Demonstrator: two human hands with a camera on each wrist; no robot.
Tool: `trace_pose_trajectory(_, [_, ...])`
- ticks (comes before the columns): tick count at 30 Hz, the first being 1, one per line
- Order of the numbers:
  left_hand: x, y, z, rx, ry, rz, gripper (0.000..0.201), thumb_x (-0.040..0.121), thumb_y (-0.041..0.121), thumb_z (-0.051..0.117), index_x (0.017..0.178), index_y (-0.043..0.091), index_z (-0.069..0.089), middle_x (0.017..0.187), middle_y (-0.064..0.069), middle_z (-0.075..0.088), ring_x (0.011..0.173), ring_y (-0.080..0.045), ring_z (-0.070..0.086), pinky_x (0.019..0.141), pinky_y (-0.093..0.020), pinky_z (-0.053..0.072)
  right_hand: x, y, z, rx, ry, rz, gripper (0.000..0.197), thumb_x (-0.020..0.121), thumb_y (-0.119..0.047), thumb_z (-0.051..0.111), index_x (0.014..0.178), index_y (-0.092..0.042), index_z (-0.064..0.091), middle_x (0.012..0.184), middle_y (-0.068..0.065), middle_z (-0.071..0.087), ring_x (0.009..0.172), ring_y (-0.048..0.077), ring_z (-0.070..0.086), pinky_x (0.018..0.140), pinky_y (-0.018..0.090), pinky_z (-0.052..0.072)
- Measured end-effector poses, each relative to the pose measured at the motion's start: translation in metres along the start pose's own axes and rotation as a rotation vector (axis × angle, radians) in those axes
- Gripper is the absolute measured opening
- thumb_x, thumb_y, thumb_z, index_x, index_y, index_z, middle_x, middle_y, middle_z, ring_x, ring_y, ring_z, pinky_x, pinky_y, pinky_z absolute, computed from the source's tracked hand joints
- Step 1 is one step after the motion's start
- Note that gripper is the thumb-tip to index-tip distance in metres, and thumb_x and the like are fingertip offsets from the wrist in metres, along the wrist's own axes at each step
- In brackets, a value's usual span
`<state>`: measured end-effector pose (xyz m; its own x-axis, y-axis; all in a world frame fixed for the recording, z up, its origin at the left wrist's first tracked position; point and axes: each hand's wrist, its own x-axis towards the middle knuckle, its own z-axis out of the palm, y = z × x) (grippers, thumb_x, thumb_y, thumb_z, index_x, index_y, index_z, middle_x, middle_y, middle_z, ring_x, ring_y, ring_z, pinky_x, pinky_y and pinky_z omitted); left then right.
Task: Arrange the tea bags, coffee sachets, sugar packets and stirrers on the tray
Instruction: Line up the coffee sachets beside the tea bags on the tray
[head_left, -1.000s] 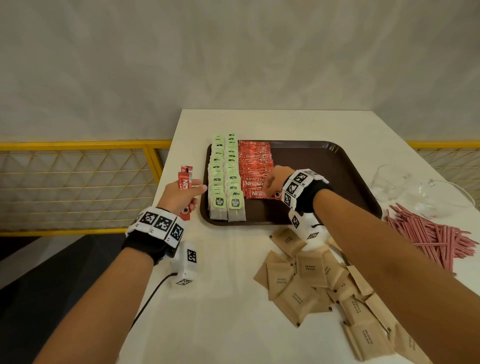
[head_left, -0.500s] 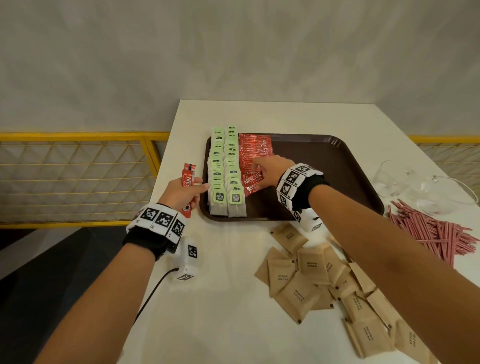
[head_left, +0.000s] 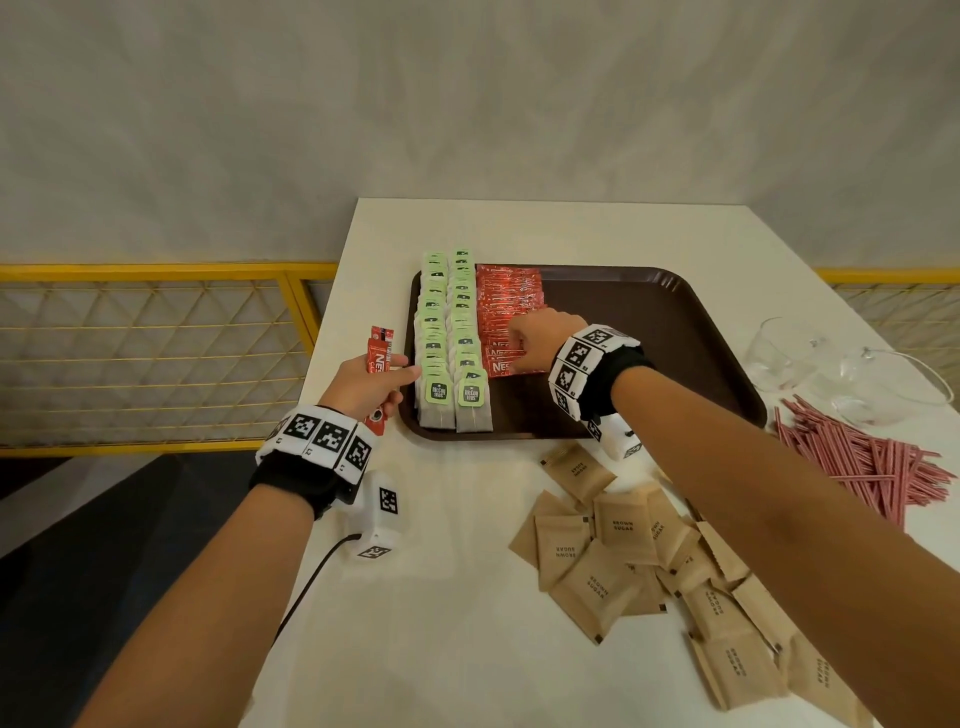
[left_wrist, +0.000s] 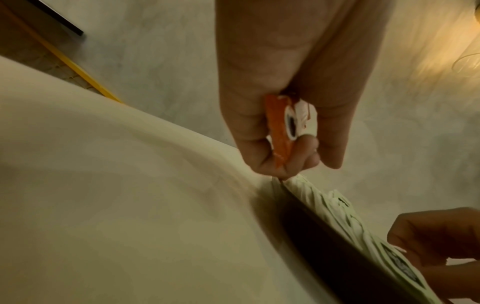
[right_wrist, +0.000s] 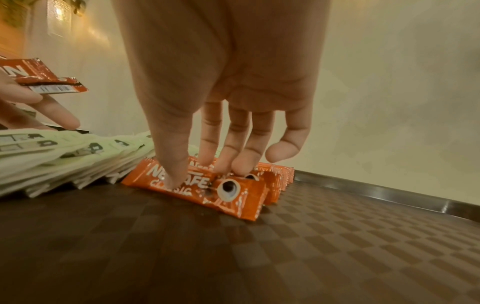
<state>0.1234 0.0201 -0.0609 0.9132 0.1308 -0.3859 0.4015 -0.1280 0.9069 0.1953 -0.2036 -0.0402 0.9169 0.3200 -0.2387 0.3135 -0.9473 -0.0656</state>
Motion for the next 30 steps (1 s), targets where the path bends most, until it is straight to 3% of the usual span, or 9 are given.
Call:
trace_pose_trajectory(6, [0.002, 0.001, 0.001, -0.03, 0.02, 0.002, 0.016, 0.085, 0.02, 0.068, 0.095, 0.013, 0.058, 0.067, -0.006, 0.052, 0.046, -0.011, 0.045, 0.042, -0.019, 0.039, -0.001, -0.004, -0.001, -0.029, 0.011, -0.045, 0.017, 0.087, -0.035, 0.057, 0.09, -0.02, 0.049, 0.105, 0.002, 0.059, 0.093, 0.02, 0.056, 0.077, 0.032, 0.045])
trace_pose_trajectory(9, [0.001, 0.007, 0.003, -0.202, 0.015, -0.029, 0.017, 0.088, 0.03, 0.063, 0.087, 0.015, 0.054, 0.075, -0.004, 0.051, 0.053, -0.011, 0.045, 0.041, -0.019, 0.039, -0.002, -0.006, -0.001, -0.016, 0.017, -0.07, 0.018, 0.088, -0.033, 0.058, 0.094, -0.018, 0.051, 0.106, 0.004, 0.058, 0.094, 0.021, 0.054, 0.077, 0.032, 0.044])
trace_pose_trajectory(12, [-0.004, 0.017, 0.006, -0.458, -0.074, -0.103, 0.031, 0.09, 0.045, 0.053, 0.085, 0.015, 0.048, 0.064, -0.001, 0.047, 0.044, -0.009, 0.045, 0.036, -0.014, 0.037, -0.002, -0.006, -0.001, 0.009, 0.024, -0.078, 0.026, 0.087, -0.032, 0.06, 0.105, -0.014, 0.055, 0.109, 0.005, 0.057, 0.099, 0.022, 0.054, 0.076, 0.031, 0.042])
trace_pose_trajectory(17, [-0.009, 0.02, 0.011, -0.693, -0.248, -0.15, 0.054, 0.085, 0.068, 0.036, 0.083, 0.015, 0.047, 0.055, 0.001, 0.047, 0.039, -0.007, 0.044, 0.035, -0.013, 0.037, -0.002, -0.004, -0.001, 0.132, 0.061, -0.068, 0.031, 0.086, -0.038, 0.063, 0.104, -0.014, 0.056, 0.101, 0.0, 0.056, 0.098, 0.019, 0.055, 0.078, 0.031, 0.045])
trace_pose_trajectory(21, [-0.012, 0.022, 0.023, -0.807, -0.277, -0.193, 0.05, 0.09, 0.062, 0.035, 0.081, 0.014, 0.047, 0.055, 0.0, 0.046, 0.04, -0.009, 0.045, 0.037, -0.014, 0.039, -0.009, -0.013, -0.006, 0.371, 0.146, -0.091, 0.031, 0.087, -0.042, 0.061, 0.097, -0.012, 0.059, 0.087, -0.005, 0.054, 0.085, 0.013, 0.052, 0.072, 0.026, 0.04])
trace_pose_trajectory(24, [-0.016, 0.027, 0.034, -0.824, -0.22, -0.151, 0.047, 0.092, 0.059, 0.033, 0.081, 0.014, 0.045, 0.057, -0.001, 0.046, 0.047, -0.01, 0.044, 0.04, -0.016, 0.041, -0.022, -0.032, -0.02, 0.613, 0.096, -0.183, 0.033, 0.085, -0.047, 0.061, 0.087, -0.013, 0.058, 0.075, -0.004, 0.056, 0.072, 0.012, 0.052, 0.07, 0.028, 0.044])
trace_pose_trajectory(26, [-0.02, 0.031, 0.044, -0.758, -0.193, -0.086, 0.049, 0.093, 0.059, 0.029, 0.093, 0.016, 0.051, 0.064, -0.003, 0.055, 0.056, -0.012, 0.049, 0.044, -0.02, 0.045, -0.03, -0.045, -0.027, 0.713, 0.024, -0.233, 0.031, 0.084, -0.044, 0.063, 0.087, -0.013, 0.06, 0.075, -0.003, 0.06, 0.066, 0.009, 0.056, 0.066, 0.028, 0.049])
trace_pose_trajectory(28, [-0.024, 0.034, 0.052, -0.73, -0.236, -0.045, 0.057, 0.094, 0.06, 0.023, 0.117, 0.017, 0.053, 0.094, -0.009, 0.067, 0.076, -0.018, 0.063, 0.054, -0.027, 0.054, -0.036, -0.054, -0.029, 0.785, -0.03, -0.267, 0.025, 0.084, -0.034, 0.067, 0.088, -0.011, 0.059, 0.073, -0.002, 0.06, 0.058, 0.006, 0.056, 0.053, 0.021, 0.049])
trace_pose_trajectory(30, [-0.026, 0.036, 0.058, -0.771, -0.293, -0.027, 0.064, 0.094, 0.06, 0.019, 0.134, 0.017, 0.045, 0.122, -0.012, 0.061, 0.096, -0.024, 0.065, 0.061, -0.035, 0.058, -0.038, -0.055, -0.029, 0.857, -0.073, -0.249, 0.018, 0.084, -0.023, 0.068, 0.088, -0.009, 0.057, 0.072, -0.001, 0.06, 0.058, 0.006, 0.056, 0.047, 0.017, 0.048])
